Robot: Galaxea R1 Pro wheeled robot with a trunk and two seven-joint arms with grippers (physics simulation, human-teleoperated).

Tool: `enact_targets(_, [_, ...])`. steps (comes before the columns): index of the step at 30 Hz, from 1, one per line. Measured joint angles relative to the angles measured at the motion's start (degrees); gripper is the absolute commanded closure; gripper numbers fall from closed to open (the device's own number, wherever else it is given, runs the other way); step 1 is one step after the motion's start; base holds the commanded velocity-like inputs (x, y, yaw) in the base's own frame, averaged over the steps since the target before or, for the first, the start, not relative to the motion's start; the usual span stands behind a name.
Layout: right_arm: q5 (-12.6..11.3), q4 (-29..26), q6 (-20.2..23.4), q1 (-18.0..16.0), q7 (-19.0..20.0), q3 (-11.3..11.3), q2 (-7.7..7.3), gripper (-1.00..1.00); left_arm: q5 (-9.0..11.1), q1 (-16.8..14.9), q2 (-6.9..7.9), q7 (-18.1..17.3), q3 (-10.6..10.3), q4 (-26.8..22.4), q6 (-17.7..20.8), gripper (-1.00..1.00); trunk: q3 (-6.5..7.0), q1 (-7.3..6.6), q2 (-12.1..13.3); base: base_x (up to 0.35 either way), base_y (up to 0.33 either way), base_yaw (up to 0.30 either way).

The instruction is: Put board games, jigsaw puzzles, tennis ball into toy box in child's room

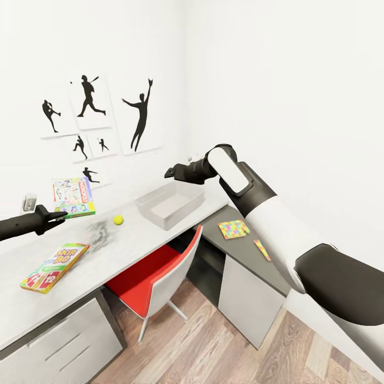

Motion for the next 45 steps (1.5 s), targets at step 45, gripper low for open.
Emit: enact_targets(45, [0.18,-0.40,-0.84,0.09,-0.12,-0.02,0.00,-1.00,-0.08,0.28,-2.06,0.84,-0.04,0.52,-0.88,1.00,-2.26,-0.01,-0.02,0.195,0.000,-0.008])
